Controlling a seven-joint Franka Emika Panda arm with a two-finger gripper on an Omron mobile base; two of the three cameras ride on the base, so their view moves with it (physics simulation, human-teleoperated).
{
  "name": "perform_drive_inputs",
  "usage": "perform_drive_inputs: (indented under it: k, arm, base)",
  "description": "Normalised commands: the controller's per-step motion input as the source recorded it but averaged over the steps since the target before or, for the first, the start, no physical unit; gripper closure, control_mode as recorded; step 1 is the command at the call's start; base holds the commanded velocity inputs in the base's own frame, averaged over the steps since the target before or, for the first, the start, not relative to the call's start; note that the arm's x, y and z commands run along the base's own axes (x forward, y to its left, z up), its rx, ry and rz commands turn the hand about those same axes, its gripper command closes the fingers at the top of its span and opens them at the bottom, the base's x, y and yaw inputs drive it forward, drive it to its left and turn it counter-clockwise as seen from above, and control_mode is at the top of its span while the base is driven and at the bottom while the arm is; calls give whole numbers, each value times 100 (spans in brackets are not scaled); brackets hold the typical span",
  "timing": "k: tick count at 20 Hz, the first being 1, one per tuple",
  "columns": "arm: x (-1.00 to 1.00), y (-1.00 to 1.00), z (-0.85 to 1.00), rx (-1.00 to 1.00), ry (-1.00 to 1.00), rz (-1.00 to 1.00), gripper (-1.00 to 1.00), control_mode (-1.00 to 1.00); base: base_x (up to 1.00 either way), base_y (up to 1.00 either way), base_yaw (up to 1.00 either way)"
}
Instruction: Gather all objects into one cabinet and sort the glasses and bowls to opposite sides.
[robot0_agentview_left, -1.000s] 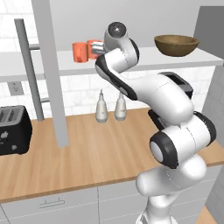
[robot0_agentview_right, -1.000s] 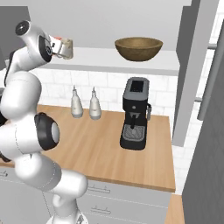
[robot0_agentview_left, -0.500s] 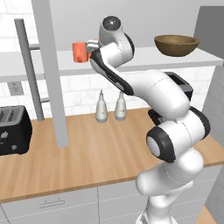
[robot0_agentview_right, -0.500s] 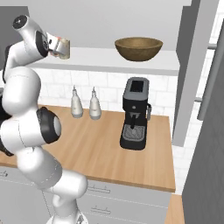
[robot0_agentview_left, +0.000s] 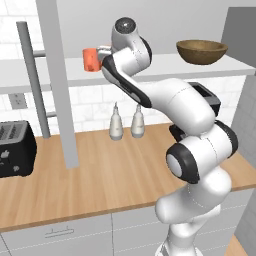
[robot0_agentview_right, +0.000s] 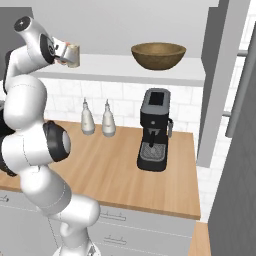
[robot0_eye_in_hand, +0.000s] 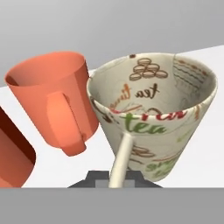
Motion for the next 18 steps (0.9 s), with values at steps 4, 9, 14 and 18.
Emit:
perform_drive_inputs:
  k: [4,9,14,18]
  arm:
    - [5,0,-23,0,0,0,-100,-100]
    - [0,0,-3,0,0,0,-100,-100]
    - [-10,-5,0,0,-2,0,-100,-100]
    - [-25,-15,0,0,-4,0,-100,-100]
  base:
    - [0,0,0]
    - [0,0,0]
    - [0,0,0]
    - [0,0,0]
